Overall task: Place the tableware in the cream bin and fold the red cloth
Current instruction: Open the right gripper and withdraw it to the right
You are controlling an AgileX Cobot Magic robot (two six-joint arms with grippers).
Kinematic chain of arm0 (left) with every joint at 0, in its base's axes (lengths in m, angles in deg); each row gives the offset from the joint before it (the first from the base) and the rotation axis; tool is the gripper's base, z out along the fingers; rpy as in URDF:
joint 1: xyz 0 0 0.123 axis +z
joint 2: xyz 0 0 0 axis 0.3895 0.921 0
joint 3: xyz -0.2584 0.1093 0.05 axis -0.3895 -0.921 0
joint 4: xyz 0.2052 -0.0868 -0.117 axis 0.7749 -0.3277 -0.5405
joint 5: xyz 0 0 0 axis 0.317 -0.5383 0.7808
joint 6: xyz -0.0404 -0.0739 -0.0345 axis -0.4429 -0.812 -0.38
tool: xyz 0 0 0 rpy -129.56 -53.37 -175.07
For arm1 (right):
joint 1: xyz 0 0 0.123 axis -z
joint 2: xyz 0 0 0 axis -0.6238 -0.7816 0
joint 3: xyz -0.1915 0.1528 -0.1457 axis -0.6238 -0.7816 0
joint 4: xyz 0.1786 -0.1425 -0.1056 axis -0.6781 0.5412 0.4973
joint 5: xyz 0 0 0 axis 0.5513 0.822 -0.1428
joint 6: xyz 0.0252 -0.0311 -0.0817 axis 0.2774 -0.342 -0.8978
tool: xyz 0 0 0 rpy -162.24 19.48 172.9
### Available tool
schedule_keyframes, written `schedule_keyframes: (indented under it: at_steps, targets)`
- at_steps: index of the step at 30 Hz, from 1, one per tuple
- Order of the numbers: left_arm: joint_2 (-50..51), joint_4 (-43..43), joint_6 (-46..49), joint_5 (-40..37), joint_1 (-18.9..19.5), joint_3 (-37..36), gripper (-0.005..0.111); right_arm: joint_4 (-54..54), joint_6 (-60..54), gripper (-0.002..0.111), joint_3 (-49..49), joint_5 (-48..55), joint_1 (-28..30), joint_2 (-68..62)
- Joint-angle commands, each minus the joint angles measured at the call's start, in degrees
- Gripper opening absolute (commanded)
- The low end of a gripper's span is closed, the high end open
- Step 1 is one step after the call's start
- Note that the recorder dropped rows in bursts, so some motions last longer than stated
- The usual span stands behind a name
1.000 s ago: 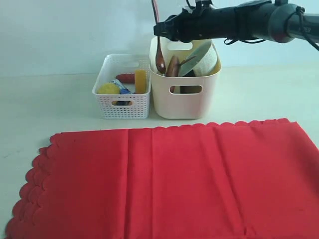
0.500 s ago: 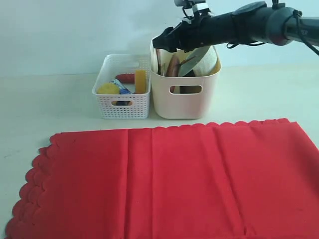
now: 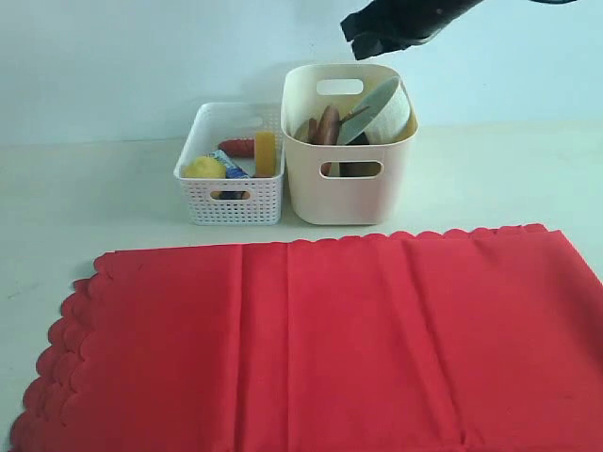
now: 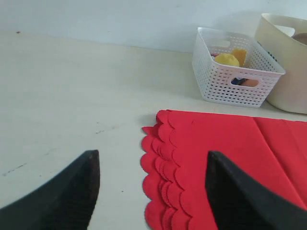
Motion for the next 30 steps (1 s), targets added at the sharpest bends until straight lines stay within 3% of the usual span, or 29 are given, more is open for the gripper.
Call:
schedule_keyframes:
  at_steps: [1, 7, 21, 30]
  targets:
    - [-0.3, -0.4, -0.3, 0.4, 0.2, -0.1, 0.062, 6.3, 4.9, 0.001, 0.8, 7.1, 0.3, 3.8]
    - [-0.3, -0.4, -0.3, 0.4, 0.2, -0.1, 0.062, 6.4, 5.2, 0.0, -5.1, 8.7, 0.3, 9.7]
    - [-0.3, -0.4, -0.3, 0.4, 0.2, -0.1, 0.062, 9.7, 4.9, 0.0, -40.6, -3.2, 0.3, 39.0]
    - [-0.3, -0.4, -0.3, 0.4, 0.2, -0.1, 0.062, 9.9, 5.1, 0.0, -58.2, -10.9, 0.3, 62.9]
